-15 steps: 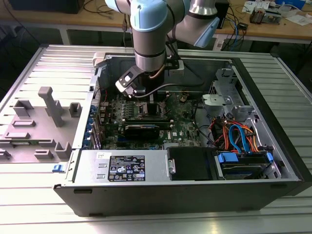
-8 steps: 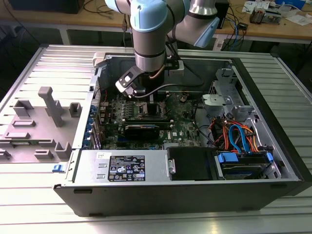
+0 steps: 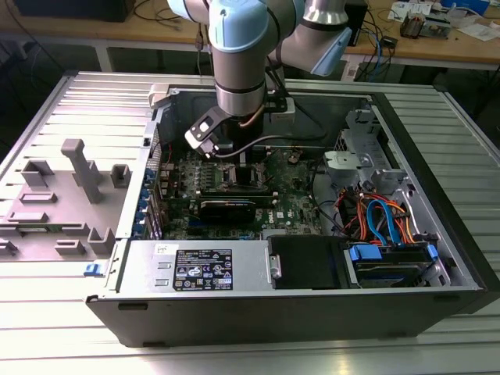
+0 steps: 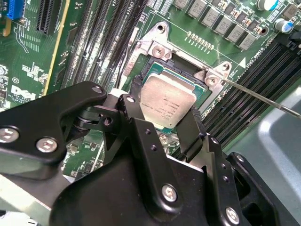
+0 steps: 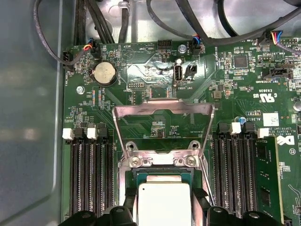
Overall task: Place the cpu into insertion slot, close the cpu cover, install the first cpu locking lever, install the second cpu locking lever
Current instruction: 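Place the cpu into insertion slot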
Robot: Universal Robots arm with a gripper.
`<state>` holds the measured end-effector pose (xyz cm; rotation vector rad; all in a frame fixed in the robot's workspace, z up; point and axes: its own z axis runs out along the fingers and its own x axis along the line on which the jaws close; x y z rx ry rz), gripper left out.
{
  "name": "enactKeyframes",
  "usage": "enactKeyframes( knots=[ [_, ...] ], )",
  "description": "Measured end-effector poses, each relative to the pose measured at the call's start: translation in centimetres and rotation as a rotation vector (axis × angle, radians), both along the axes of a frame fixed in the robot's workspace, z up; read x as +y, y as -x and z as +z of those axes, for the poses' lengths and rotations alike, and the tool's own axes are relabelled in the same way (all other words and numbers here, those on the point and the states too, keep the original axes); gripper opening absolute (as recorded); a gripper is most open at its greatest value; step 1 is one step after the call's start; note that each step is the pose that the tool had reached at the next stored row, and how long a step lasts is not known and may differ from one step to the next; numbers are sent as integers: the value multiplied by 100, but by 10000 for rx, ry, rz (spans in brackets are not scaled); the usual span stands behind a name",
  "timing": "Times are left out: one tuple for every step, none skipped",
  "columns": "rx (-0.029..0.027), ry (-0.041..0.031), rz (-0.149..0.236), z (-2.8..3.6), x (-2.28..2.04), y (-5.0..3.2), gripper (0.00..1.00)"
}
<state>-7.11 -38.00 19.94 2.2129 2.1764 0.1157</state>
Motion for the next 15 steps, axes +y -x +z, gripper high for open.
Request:
enactKeyframes(
  knots=[
    [0,0,1,0,-1,0,54],
    [1,0,1,0,-1,-1,54],
    [1,0,3,0,-1,-4,54],
    [1,1,7,0,-2,-6,54],
    [2,3,9,-1,-1,-7,54],
    [1,3,11,-2,-1,-7,54],
    [2,2,13,-7,-1,-7,54],
    [3,5,14,-12,-2,-7,54],
    [5,7,15,-23,-2,-6,54],
    [5,6,15,-25,-3,-6,54],
    [4,4,15,-26,-2,-6,54],
    [2,0,15,-29,-1,-7,54],
    [2,-1,14,-30,-1,-7,54],
    [2,0,15,-31,-1,-7,54],
    [2,-1,15,-32,-2,-7,54]
  ],
)
